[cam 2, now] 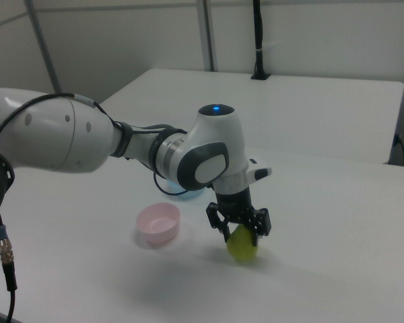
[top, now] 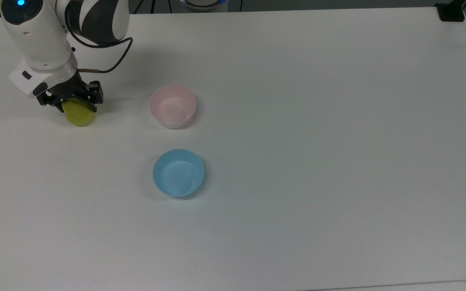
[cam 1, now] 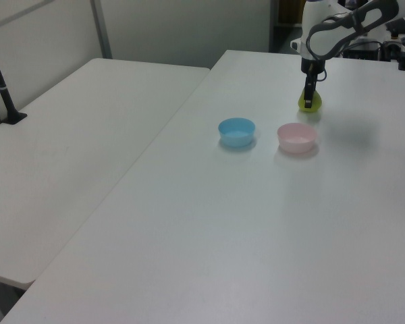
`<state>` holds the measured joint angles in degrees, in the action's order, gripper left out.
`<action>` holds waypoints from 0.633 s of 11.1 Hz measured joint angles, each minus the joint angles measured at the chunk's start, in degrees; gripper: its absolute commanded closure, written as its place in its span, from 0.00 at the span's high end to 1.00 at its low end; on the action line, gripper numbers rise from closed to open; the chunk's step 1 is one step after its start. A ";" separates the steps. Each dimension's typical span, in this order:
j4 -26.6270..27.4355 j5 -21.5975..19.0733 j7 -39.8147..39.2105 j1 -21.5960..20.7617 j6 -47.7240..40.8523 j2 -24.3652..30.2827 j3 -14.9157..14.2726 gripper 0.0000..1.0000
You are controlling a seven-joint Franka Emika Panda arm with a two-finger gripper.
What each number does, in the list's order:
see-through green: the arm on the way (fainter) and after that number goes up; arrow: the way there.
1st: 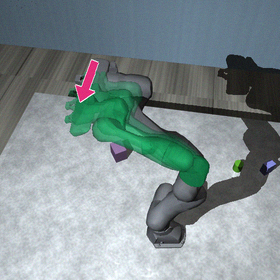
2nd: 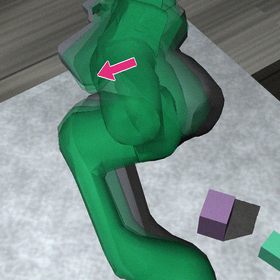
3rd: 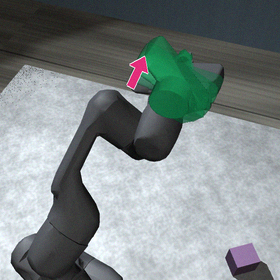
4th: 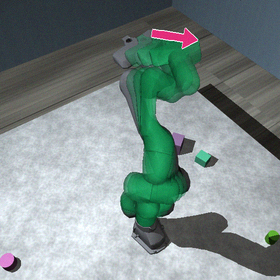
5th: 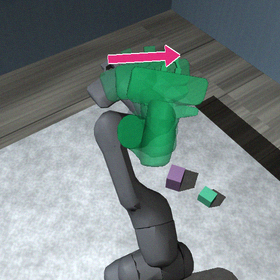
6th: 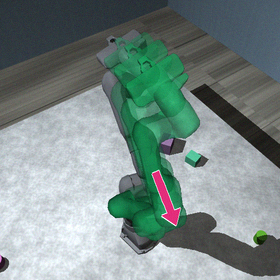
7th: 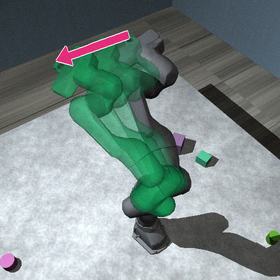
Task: Place the pear in the bowl
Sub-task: 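Close the gripper on the green pear, then lift the pear and carry it over the pink bowl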
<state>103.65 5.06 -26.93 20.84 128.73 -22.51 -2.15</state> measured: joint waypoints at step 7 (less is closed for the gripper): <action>-0.13 0.07 -0.03 -0.18 -2.06 2.80 0.01 0.45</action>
<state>103.52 5.13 -26.96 20.66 126.67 -19.71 -2.13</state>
